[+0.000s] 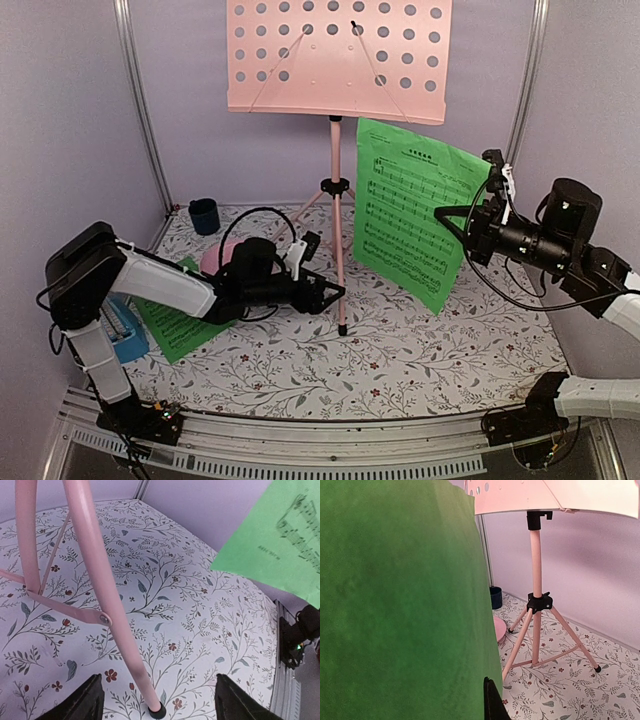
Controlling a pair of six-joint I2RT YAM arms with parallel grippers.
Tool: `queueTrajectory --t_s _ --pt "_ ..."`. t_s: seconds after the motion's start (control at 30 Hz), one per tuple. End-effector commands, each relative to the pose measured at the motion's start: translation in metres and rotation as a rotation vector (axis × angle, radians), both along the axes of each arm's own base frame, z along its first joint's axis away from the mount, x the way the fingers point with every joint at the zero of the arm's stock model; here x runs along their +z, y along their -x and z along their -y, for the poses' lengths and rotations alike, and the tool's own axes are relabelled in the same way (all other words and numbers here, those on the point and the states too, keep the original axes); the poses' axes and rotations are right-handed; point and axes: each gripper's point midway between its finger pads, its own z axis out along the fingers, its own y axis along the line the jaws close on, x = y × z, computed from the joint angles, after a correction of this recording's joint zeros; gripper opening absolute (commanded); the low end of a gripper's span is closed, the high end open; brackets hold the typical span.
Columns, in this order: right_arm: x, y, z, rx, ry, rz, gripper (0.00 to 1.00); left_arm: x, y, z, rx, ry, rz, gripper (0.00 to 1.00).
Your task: Set up the instrument practice props
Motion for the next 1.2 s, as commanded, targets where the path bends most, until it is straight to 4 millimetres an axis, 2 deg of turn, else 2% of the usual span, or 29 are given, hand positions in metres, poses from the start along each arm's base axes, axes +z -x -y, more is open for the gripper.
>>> queueTrajectory --t_s 0.0,0.23,0.27,0.37,0.6,0.87,1.03,1.17 --pt "0.015 0.003 0.006 -0.016 0.006 0.037 0.00 0.003 -0.014 0.009 0.017 0.103 -0.011 0.76" --pt "0.021 0.003 0.006 -0.015 0.005 0.056 0.00 -0.019 -0.013 0.022 -0.010 0.153 -0.077 0.67" --pt "0.022 0.003 0.005 -0.014 0.003 0.057 0.00 -0.033 -0.013 0.024 -0.016 0.138 -0.097 0.65" --pt "0.028 0.004 0.004 -0.003 -0.004 0.064 0.00 -0.039 -0.010 0.029 -0.041 0.151 -0.108 0.57" --pt "0.039 0.008 0.000 0.029 -0.012 0.085 0.00 -0.049 -0.002 0.040 -0.083 0.171 -0.133 0.37" --pt "0.043 0.011 -0.003 0.056 -0.018 0.092 0.00 -0.053 0.009 0.049 -0.117 0.192 -0.154 0.21" --pt "0.047 0.017 -0.007 0.099 -0.021 0.111 0.00 -0.056 0.027 0.055 -0.156 0.192 -0.176 0.05" --pt "0.048 0.025 -0.012 0.156 -0.011 0.130 0.00 -0.056 0.045 0.060 -0.194 0.194 -0.192 0.02"
